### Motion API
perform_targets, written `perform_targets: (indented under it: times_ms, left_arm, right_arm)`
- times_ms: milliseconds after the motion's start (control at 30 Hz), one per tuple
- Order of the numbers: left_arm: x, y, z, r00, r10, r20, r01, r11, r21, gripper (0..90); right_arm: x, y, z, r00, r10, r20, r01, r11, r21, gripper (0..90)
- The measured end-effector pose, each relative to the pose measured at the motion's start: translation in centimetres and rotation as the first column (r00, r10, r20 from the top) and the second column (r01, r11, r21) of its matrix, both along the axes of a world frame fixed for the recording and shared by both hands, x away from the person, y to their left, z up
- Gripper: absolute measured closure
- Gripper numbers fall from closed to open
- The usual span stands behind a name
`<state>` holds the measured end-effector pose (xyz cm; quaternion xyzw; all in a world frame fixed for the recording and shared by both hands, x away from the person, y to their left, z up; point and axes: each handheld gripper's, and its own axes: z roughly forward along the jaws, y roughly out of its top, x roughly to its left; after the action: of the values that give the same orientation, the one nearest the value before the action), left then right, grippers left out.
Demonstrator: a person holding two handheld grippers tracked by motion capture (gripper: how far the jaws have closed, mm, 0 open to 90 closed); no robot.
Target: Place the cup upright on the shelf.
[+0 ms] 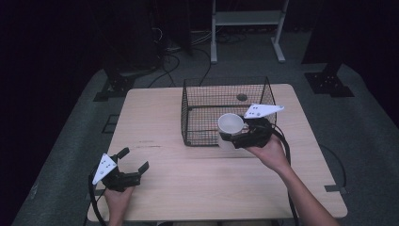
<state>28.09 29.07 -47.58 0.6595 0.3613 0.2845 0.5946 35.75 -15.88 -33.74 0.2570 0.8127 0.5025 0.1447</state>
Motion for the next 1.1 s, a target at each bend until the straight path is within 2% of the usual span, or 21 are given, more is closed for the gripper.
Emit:
perform_targets:
  times_ms: [200, 533, 700, 1100]
  left_arm:
    - [0.0, 0.0, 0.0, 1.0, -0.001, 0.002, 0.001, 1.0, 0.0, 0.0]
    - [0.0, 0.0, 0.0, 1.0, -0.001, 0.0, 0.001, 1.0, 0.0, 0.0]
    - [0.0, 0.1, 0.0, 1.0, -0.001, 0.001, 0.001, 1.0, 0.001, 0.0]
    - [0.0, 0.1, 0.0, 1.0, -0.004, -0.001, 0.004, 1.0, -0.002, 0.0]
  right_arm:
    - [1.3, 0.7, 0.8, 1.0, 0.005, 0.001, -0.005, 0.9998, -0.019, 19.5]
    - [4.6, 1.5, 2.2, 0.9993, 0.003, -0.037, -0.004, 0.9996, -0.029, 19.5]
    - [6.0, 1.9, 2.7, 0.9992, 0.003, -0.04, -0.004, 0.9991, -0.043, 19.5]
    - [8.9, 3.1, 3.8, 0.9976, 0.036, -0.059, -0.039, 0.9981, -0.047, 19.4]
